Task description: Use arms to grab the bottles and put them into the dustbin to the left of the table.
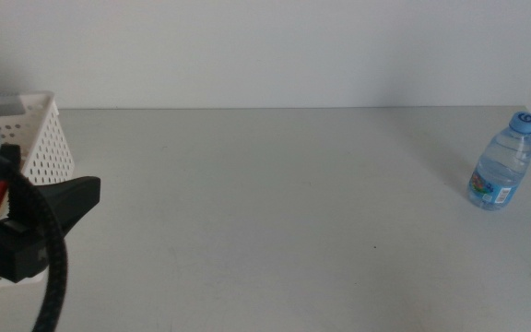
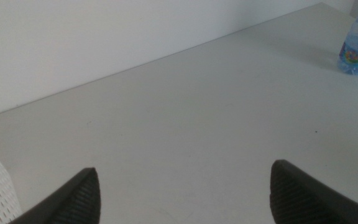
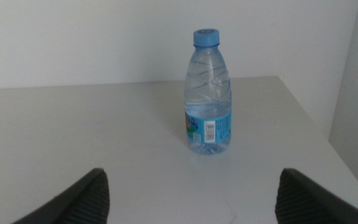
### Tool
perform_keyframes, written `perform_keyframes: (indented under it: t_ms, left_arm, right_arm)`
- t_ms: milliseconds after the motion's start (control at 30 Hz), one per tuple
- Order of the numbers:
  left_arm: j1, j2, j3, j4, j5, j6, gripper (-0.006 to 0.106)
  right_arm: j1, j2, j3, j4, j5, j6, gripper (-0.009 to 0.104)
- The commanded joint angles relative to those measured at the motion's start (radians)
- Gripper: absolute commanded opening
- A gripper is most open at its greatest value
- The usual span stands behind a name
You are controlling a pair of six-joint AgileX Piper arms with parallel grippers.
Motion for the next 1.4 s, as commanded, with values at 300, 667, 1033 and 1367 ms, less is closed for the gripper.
perform_keyframes:
  t_ms: [300,667,1033,1367]
  left_arm:
    - [-0.008,0.005,-0.026,0.001,-0.079,-0.016,0.094]
    - [-0.008,0.005,-0.026,0.001,-0.079,-0.016,0.094]
    - [-0.008,0.005,-0.026,0.001,-0.079,-0.016,0.094]
    - [-0.008,0.005,-0.026,0.001,-0.079,-0.016,0.094]
  right_arm:
    - [-0.004,0.242,-0.009,-0.042,-0.388,-0.003,0.092]
    - [-0.004,0.789,-0.01,-0.046,-0.88,0.002,0.092]
    - [-0.004,1.112,-0.01,-0.042,-1.132,-0.014,0.092]
    - [-0.004,1.354,-0.014,-0.01,-1.455,-0.065,0.092]
